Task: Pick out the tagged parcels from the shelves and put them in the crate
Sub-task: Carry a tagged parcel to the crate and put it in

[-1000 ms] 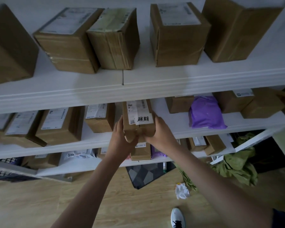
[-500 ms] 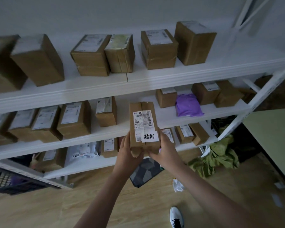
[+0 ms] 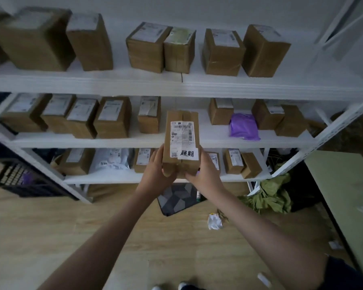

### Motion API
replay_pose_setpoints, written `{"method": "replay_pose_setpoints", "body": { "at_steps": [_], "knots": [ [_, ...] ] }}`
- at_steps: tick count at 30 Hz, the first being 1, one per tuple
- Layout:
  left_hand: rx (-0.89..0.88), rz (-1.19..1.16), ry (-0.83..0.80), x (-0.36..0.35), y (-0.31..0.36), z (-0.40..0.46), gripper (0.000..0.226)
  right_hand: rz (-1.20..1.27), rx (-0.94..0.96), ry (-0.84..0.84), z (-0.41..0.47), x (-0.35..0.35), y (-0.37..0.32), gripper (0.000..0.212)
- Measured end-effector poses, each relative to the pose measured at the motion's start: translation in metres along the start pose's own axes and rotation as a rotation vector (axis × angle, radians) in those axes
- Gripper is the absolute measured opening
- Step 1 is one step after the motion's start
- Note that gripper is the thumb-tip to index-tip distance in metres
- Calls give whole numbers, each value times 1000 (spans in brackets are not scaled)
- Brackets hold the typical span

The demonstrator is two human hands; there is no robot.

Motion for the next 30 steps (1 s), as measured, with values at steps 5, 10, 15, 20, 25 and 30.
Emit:
{"method": "replay_pose_setpoints", "body": {
  "at_steps": [5,10,15,20,25,30],
  "knots": [
    [11,-31,129,26,21,-38,81,9,105,-59,-9,5,-31,83],
    [-40,-9,300,50,28,-78,80,66,235,-155,-20,-9,-60,84],
    [1,26,495,85,20,-116,92,97,355,-278,-25,-36,-97,89],
    [-26,47,631,124,25,-158,91,179,482,-392,-33,-70,-145,84],
    [96,28,690,170,0,-193,87,187,553,-480,-45,-116,-191,90],
    [163,33,730,229,-31,-210,85,191,559,-503,-50,-170,-242,88]
  ]
}}
Point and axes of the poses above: each hand's wrist, its own z-axis towards the middle knuckle, its own x-axis out of the back of the hand, y = z × x, the point moved 1 cm from there along z, towards the middle knuckle, and after that the axes turned 13 degrees about -z, right-handed, at the moved point
